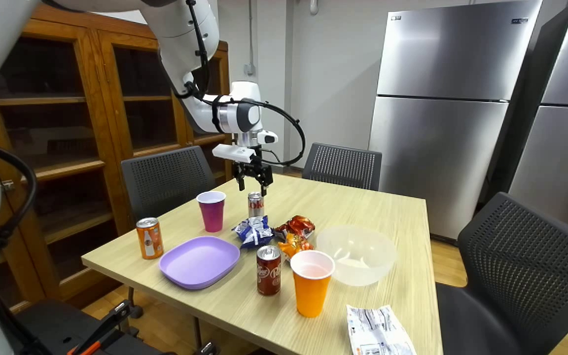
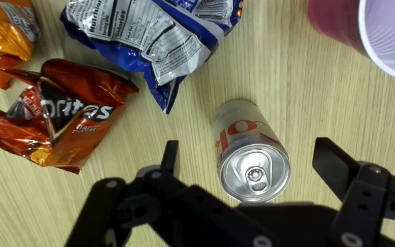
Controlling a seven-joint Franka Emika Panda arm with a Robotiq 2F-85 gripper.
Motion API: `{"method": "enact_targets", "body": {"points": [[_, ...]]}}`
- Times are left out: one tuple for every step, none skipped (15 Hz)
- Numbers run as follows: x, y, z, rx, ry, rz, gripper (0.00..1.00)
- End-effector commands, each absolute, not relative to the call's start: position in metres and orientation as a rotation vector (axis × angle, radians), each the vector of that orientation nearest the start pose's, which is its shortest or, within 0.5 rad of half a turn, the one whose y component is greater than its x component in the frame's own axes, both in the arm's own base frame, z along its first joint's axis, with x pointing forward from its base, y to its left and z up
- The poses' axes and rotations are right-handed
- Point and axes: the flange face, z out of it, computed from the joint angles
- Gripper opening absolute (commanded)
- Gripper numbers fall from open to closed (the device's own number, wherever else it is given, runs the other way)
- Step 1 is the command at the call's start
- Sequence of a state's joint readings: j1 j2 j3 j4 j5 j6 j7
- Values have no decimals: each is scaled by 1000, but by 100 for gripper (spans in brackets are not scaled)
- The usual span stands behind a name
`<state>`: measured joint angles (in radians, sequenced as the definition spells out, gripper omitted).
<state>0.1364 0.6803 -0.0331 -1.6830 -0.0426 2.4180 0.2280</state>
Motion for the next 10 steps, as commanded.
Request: {"method": "enact_targets", "body": {"points": [[700, 80, 198, -3207, 183, -110, 100], [703, 81, 195, -3208, 191, -108, 100], [705, 81, 191, -3212, 196, -107, 100], [707, 82, 188, -3214, 202, -108, 100], [709, 82, 185, -3216, 208, -107, 100], [711, 82, 183, -3218, 213, -108, 100], [713, 83, 181, -3219, 217, -109, 100], [714, 84, 179, -3220, 220, -109, 100], [715, 85, 178, -3222, 221, -112, 100], [716, 85, 177, -3222, 221, -114, 100]]}}
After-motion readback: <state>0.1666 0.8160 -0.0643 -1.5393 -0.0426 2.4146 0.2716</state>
